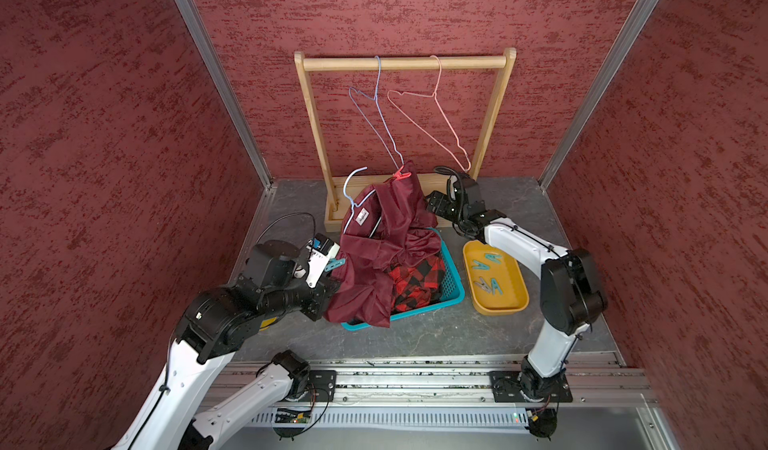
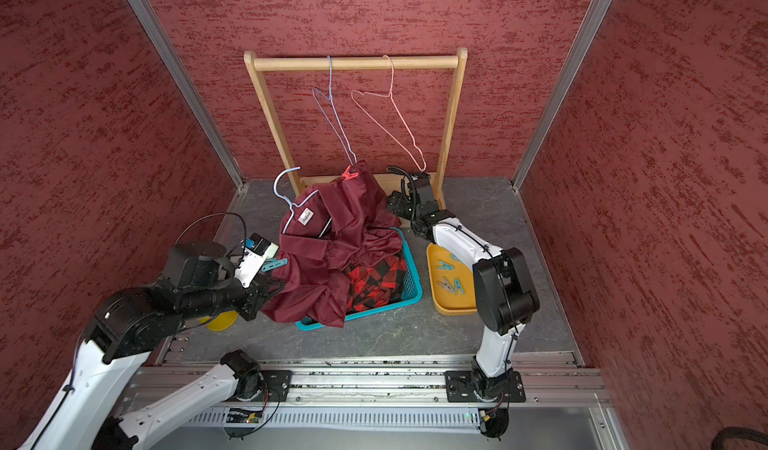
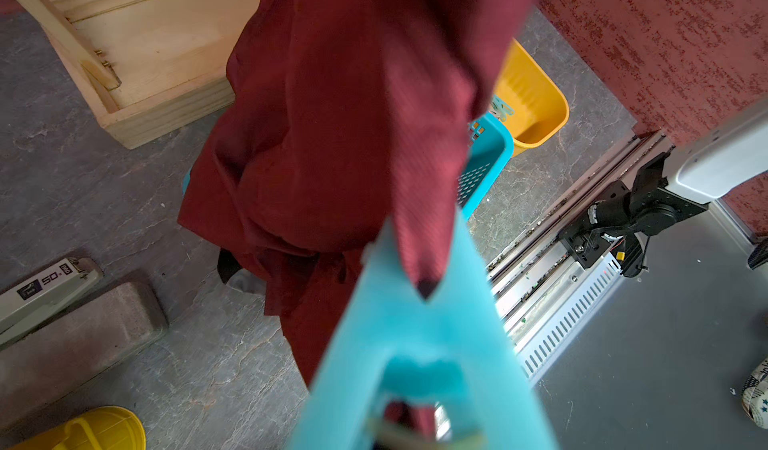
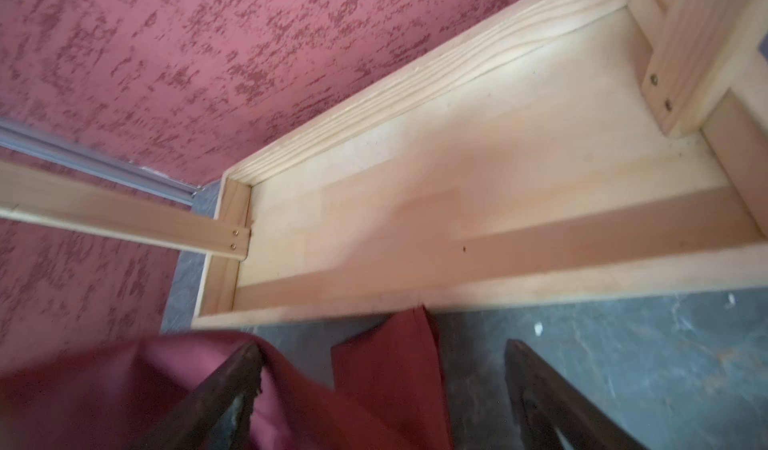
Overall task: Remove the clothespins securing long-sleeve shirts to the hanger
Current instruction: Place the long-sleeve shirt at the bin.
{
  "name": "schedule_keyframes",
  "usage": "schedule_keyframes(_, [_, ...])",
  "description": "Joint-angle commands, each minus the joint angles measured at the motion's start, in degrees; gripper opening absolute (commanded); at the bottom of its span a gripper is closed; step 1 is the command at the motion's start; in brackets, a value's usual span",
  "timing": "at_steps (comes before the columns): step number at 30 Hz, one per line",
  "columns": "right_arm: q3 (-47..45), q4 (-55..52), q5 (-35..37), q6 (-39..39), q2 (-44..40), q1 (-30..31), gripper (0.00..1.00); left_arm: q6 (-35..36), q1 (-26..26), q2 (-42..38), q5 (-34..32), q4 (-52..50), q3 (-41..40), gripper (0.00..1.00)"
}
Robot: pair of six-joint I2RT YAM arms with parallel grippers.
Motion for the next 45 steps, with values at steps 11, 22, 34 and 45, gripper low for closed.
schedule_keyframes(11, [-0.73,7.36,-9.75,-0.57,2.37,0.98,0.9,2.54,-0.36,1.32,-0.99,4.74,0.76,0.0])
schedule_keyframes(22, [-9.29,12.47,-24.97,-3.4,-2.55,3.89,0.72,3.16,-0.4,2.44,-1.59,7.6,-0.79,0.0])
schedule_keyframes(34, [-8.83,8.8,-16.8,-5.47,-4.25,4.24,0.73,2.34,-0.34,2.26,-1.08,8.15,-1.6,0.0])
schedule_keyframes(45, [-5.33,7.5,-15.67,-4.84,-1.84,4.28,0.1,1.83,-0.33,0.93,-1.91,6.43,-0.93,0.0])
